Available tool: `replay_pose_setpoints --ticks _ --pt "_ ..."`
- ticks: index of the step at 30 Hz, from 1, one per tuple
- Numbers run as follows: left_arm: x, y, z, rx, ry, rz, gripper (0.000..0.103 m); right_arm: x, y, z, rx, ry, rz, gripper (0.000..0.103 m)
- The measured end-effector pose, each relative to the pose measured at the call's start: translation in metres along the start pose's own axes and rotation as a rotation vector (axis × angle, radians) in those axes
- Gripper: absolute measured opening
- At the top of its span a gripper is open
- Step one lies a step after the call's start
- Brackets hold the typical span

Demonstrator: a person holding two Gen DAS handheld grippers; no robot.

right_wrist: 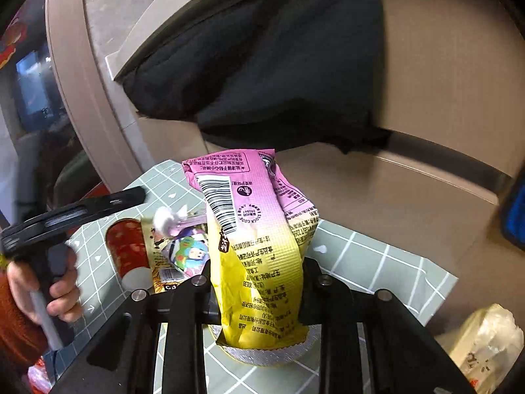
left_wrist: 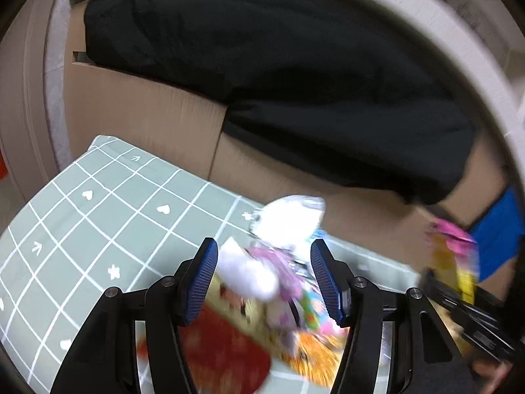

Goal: Collect trash
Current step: 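Grasp the pink-yellow snack wrapper with the right tool, then grasp the white tissue bundle with the right tool while the left tool reaches the red cup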

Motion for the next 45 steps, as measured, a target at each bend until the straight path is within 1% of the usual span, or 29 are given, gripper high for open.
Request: replay_pose_setpoints --ticks 2,5,6,7,9,10,11,12,14,15,16,17,19,20,21,22,24,26,29,31,33,35,36,39,41,43,45 --pt "0.000 -0.017 0.002 0.057 -0.005 -0.026 0.059 -0.003 0.004 0.005 0.010 -0.021 0.008 0.026" --pt "-0.011 -0.042 0.003 0.132 -0.024 -0.121 0.057 -0.009 0.000 0.010 0.026 -0.047 0.008 0.027" --pt "-0.016 -0.045 0.003 0.147 -0.035 -0.140 0.057 -0.011 0.000 0.012 0.028 -0.051 0.007 0.027" --pt "-0.020 -0.044 0.004 0.165 -0.065 -0.137 0.057 -0.013 -0.001 0.013 0.030 -0.052 0.006 0.027" --pt "-0.023 -0.037 0.008 0.170 -0.107 -0.118 0.057 -0.018 0.003 0.016 0.031 -0.044 0.005 0.027" --pt "-0.025 -0.036 0.008 0.175 -0.121 -0.126 0.057 -0.019 0.002 0.016 0.026 -0.039 0.005 0.027" --pt "-0.028 -0.035 0.007 0.177 -0.132 -0.137 0.055 -0.020 0.001 0.015 0.025 -0.034 0.004 0.027" --pt "-0.032 -0.035 0.006 0.173 -0.142 -0.147 0.052 -0.019 -0.001 0.013 0.028 -0.034 0.004 0.027" --pt "-0.038 -0.029 0.004 0.168 -0.150 -0.152 0.040 -0.019 -0.003 0.009 0.043 -0.035 0.001 0.028" --pt "-0.042 -0.025 0.002 0.164 -0.154 -0.171 0.037 -0.020 -0.004 0.006 0.050 -0.031 -0.003 0.029" --pt "-0.048 -0.022 0.000 0.139 -0.157 -0.199 0.037 -0.021 -0.003 0.005 0.054 -0.027 -0.009 0.030" --pt "-0.055 -0.019 0.001 0.106 -0.160 -0.224 0.037 -0.022 -0.004 0.002 0.064 -0.018 -0.022 0.033" --pt "-0.070 -0.011 0.001 0.080 -0.201 -0.242 0.037 -0.026 -0.005 -0.003 0.080 0.003 -0.050 0.035" --pt "-0.076 -0.009 0.002 0.075 -0.221 -0.245 0.037 -0.028 -0.008 -0.005 0.075 0.022 -0.072 0.041" --pt "-0.081 -0.003 0.001 0.066 -0.231 -0.239 0.037 -0.030 -0.010 -0.007 0.065 0.037 -0.085 0.049" --pt "-0.082 0.001 0.001 0.057 -0.229 -0.226 0.037 -0.032 -0.012 -0.009 0.052 0.056 -0.095 0.052" --pt "-0.082 0.015 0.002 0.011 -0.216 -0.190 0.037 -0.036 -0.013 -0.010 0.040 0.074 -0.106 0.053" --pt "-0.078 0.025 0.002 -0.026 -0.197 -0.164 0.037 -0.040 -0.013 -0.011 0.055 0.078 -0.117 0.054" --pt "-0.072 0.036 0.001 -0.059 -0.172 -0.147 0.037 -0.042 -0.013 -0.016 0.075 0.100 -0.118 0.056" --pt "-0.066 0.038 0.000 -0.053 -0.151 -0.123 0.037 -0.041 -0.012 -0.020 0.057 0.132 -0.108 0.057" --pt "-0.062 0.048 -0.003 -0.041 -0.131 -0.072 0.037 -0.040 -0.011 -0.022 0.027 0.160 -0.090 0.057" --pt "-0.058 0.056 -0.005 -0.025 -0.126 -0.033 0.037 -0.037 -0.015 -0.021 0.006 0.172 -0.090 0.057" --pt "-0.056 0.058 -0.007 -0.023 -0.125 -0.027 0.037 -0.035 -0.017 -0.019 -0.004 0.168 -0.089 0.057" --pt "-0.050 0.057 -0.012 -0.035 -0.103 -0.048 0.037 -0.018 -0.017 -0.018 0.024 0.137 -0.037 0.057" --pt "-0.047 0.061 -0.016 -0.033 -0.080 -0.026 0.037 -0.001 -0.019 -0.022 0.052 0.125 0.000 0.057" --pt "-0.047 0.070 -0.021 -0.014 -0.057 0.020 0.037 0.011 -0.033 -0.028 0.065 0.127 -0.005 0.057" --pt "-0.050 0.078 -0.027 -0.005 -0.030 0.050 0.037 0.019 -0.059 -0.033 0.041 0.131 -0.035 0.057"
Point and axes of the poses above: each gripper's, at about its wrist camera, not at the fingertips, and y roughly against the way its jaws point, z to its right, x to its top, the point moved 4 cm from there along -y, roughly the way its jaws point, and after that the axes turned 11 degrees about x, right-handed, at the moved point
